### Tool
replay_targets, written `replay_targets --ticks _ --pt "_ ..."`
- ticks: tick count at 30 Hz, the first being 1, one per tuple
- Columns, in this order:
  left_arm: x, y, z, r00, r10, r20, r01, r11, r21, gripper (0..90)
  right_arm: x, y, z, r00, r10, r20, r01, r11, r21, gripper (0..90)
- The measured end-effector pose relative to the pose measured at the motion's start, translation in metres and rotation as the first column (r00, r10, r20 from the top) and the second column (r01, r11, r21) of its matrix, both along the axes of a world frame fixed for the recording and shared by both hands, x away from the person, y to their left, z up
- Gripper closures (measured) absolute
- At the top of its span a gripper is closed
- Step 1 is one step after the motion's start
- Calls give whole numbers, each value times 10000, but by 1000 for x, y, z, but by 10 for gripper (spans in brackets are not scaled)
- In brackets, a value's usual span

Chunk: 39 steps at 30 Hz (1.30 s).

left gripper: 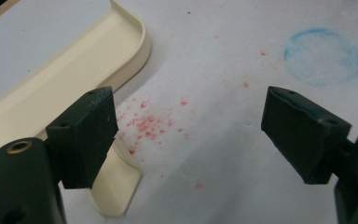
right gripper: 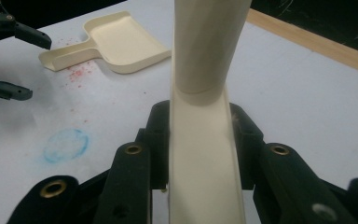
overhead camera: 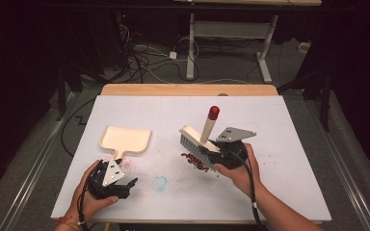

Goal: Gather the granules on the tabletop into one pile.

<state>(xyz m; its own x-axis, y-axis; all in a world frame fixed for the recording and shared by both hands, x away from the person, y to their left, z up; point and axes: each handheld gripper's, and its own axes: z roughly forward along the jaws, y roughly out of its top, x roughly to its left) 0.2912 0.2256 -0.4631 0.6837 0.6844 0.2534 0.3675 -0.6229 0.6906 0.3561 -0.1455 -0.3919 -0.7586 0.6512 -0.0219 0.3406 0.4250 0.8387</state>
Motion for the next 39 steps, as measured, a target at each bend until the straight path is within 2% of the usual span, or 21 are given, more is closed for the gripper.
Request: replay_targets --ticks 3,7,10,12,14,17,19,24,27,29,30,34,39 --pt "0 0 0 10000 -3 18 3 10000 17 176 -1 -14 3 9990 -329 298 336 9991 -249 672" --pt "0 0 0 10000 -52 0 52 10000 49 176 -5 -31 -3 9903 -999 963 1106 9875 -1127 672" --pt "0 -2 0 10000 -76 -2 76 9999 83 176 -4 -40 -11 9888 -1273 778 1371 9808 -1386 671" --pt "0 -2 1 9999 -105 29 105 9999 107 176 -3 -42 -17 9858 -1462 827 1582 9737 -1642 671" --pt "0 -3 1 9999 -141 45 141 9998 131 177 -2 -40 -23 9852 -1499 830 1636 9670 -1953 671" --pt "1 -4 0 9999 -168 33 167 9998 145 176 -2 -31 -30 9881 -1357 729 1487 9638 -2214 672" --pt "1 -4 0 9998 -189 20 188 9998 114 176 -5 -23 -32 9913 -1118 698 1247 9671 -2216 672" --pt "1 -4 0 9997 -228 -6 228 9997 120 177 -11 -4 -34 9926 -798 920 1003 9643 -2453 672" --pt "0 -3 0 9997 -236 36 236 9997 114 177 -12 1 -33 9928 -672 990 883 9700 -2264 672" --pt "0 -2 0 9998 -202 28 202 9998 95 177 -13 1 -31 9912 -659 1147 913 9681 -2335 672" --pt "0 -2 0 9998 -193 19 193 9998 97 177 -13 0 -30 9896 -705 1254 988 9666 -2364 672" --pt "-1 -2 0 9999 -172 12 172 9998 107 177 -15 -15 -22 9887 -820 1258 1075 9715 -2114 672" --pt "-1 -1 0 9999 -155 -10 155 9998 102 177 -26 -46 -6 9930 -517 1067 695 9828 -1709 671"
